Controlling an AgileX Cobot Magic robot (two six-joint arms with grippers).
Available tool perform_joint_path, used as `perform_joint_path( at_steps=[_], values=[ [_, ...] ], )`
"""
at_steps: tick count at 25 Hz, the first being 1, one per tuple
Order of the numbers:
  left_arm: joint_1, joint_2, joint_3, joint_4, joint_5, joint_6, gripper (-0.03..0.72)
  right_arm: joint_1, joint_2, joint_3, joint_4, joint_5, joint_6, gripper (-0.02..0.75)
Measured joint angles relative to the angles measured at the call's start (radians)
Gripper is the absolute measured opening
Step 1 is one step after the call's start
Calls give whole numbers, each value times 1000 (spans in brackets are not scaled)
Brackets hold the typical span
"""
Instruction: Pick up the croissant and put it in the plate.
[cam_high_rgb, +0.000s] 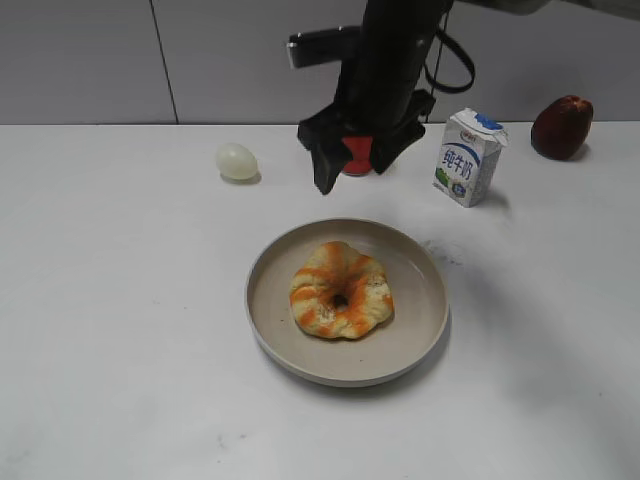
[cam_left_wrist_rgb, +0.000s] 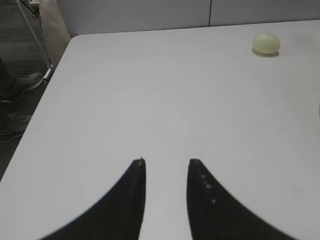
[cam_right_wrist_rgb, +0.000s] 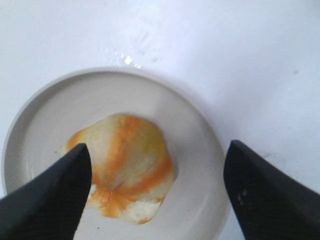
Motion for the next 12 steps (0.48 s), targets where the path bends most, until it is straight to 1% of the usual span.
perform_joint_path(
  at_steps=[4,8,12],
  values=[
    [0,0,0,0,0,0,228,-74,-15,-43,-4,6,3,613],
    [0,0,0,0,0,0,228,-205,-48,-35,-4,12,17,601],
    [0,0,0,0,0,0,228,-343,-124,36,-10,12,26,596]
  ],
)
